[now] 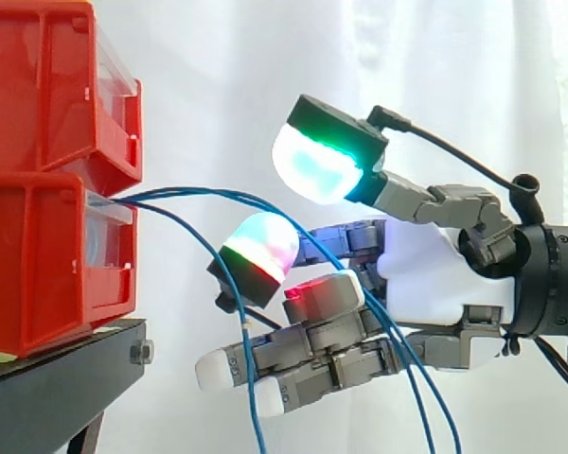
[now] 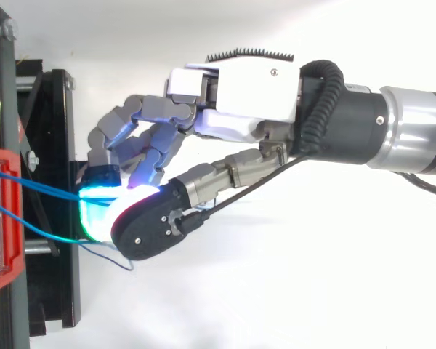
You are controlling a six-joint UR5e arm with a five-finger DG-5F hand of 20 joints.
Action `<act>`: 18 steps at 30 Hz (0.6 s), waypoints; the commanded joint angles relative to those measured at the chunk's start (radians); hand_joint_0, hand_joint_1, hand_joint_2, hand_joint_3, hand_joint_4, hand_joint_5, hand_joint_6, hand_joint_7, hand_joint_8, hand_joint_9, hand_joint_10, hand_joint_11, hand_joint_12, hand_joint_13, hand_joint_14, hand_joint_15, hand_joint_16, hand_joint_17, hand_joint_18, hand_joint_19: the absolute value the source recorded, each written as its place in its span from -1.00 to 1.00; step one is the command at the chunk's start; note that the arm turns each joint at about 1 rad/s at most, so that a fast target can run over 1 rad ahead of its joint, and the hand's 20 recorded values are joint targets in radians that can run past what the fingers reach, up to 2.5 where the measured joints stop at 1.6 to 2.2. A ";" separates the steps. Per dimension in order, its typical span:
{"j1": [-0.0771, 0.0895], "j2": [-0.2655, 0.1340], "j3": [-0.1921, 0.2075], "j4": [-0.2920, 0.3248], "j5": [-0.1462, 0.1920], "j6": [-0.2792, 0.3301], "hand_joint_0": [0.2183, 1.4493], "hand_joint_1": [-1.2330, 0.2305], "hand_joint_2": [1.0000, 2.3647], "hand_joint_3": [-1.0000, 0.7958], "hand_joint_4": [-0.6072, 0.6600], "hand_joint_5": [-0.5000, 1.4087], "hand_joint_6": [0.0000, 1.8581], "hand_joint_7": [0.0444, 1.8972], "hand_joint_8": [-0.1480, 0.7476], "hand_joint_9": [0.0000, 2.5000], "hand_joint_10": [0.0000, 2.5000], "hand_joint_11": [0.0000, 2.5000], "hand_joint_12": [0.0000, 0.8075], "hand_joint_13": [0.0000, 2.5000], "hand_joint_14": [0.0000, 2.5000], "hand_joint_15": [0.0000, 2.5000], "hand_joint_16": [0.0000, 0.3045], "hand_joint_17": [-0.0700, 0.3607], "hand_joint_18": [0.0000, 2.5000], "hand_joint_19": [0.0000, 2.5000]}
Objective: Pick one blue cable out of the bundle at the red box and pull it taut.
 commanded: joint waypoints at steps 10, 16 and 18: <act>-0.001 0.000 0.005 -0.005 0.003 -0.003 -0.42 -0.22 -0.98 -0.22 0.23 -0.64 -0.03 -0.05 0.26 -0.15 -0.99 0.07 0.11 -0.61 -0.99 -0.86 -0.63 -0.09 -0.62 -0.69; -0.003 0.000 0.005 -0.009 0.014 -0.014 -0.49 -0.20 -0.99 -0.37 0.26 -0.65 -0.05 -0.09 0.28 -0.15 -0.99 0.05 0.12 -0.62 -0.99 -0.85 -0.62 -0.07 -0.62 -0.69; -0.005 0.000 0.005 -0.012 0.020 -0.017 -0.52 -0.14 -1.00 -0.42 0.27 -0.64 -0.07 -0.13 0.29 -0.15 -0.99 0.04 0.14 -0.62 -0.99 -0.85 -0.61 -0.05 -0.61 -0.69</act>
